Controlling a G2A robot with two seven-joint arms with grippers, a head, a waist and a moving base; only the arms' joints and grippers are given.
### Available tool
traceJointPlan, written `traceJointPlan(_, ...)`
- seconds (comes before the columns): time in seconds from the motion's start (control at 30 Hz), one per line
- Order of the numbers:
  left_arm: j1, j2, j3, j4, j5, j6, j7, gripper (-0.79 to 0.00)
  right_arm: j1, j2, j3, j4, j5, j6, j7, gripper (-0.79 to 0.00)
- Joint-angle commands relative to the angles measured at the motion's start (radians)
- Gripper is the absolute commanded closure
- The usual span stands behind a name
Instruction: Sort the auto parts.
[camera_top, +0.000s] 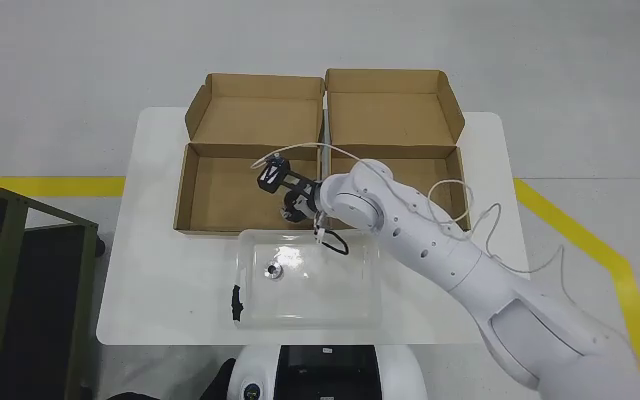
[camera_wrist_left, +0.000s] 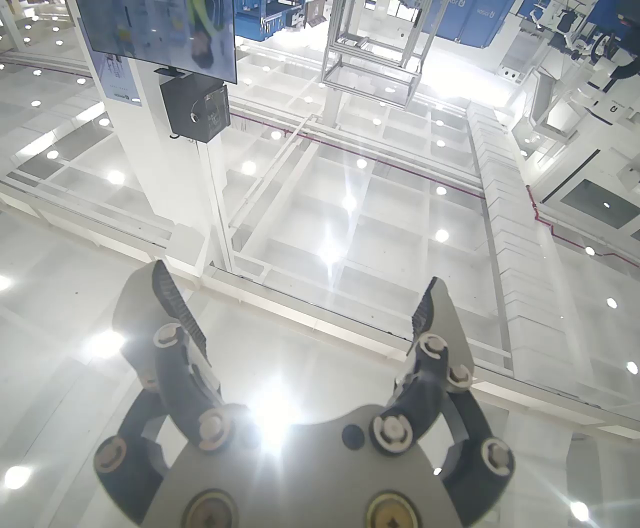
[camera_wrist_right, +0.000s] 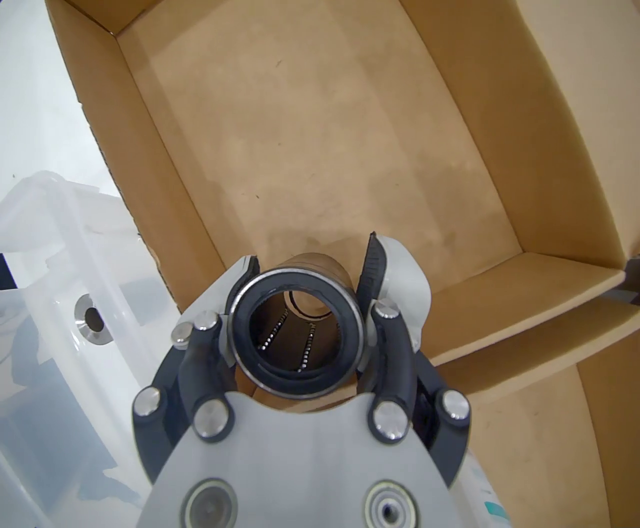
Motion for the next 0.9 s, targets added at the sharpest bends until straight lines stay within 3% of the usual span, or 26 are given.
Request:
traceJointPlan(0.0,0.000,0.000,0.000,0.000,0.000,0.000,0.000,-0.785,0.006,-0.008,-0.004,0.020,0.002,-0.002,0.002,-0.179)
traceJointPlan(0.43,0.000,0.000,0.000,0.000,0.000,0.000,0.000,-0.785,0.021,-0.046,-0.009,0.086,0.006,-0.025,0.017,-0.382)
traceJointPlan(0.53,0.000,0.000,0.000,0.000,0.000,0.000,0.000,-0.785,0.021,-0.051,-0.007,0.087,-0.004,-0.027,0.022,-0.520)
traceJointPlan(0.67,0.000,0.000,0.000,0.000,0.000,0.000,0.000,-0.785,0.016,-0.053,0.002,0.078,-0.015,-0.027,0.027,-0.622)
traceJointPlan(0.87,0.000,0.000,0.000,0.000,0.000,0.000,0.000,-0.785,-0.001,-0.049,0.024,0.056,-0.037,-0.032,0.031,-0.693)
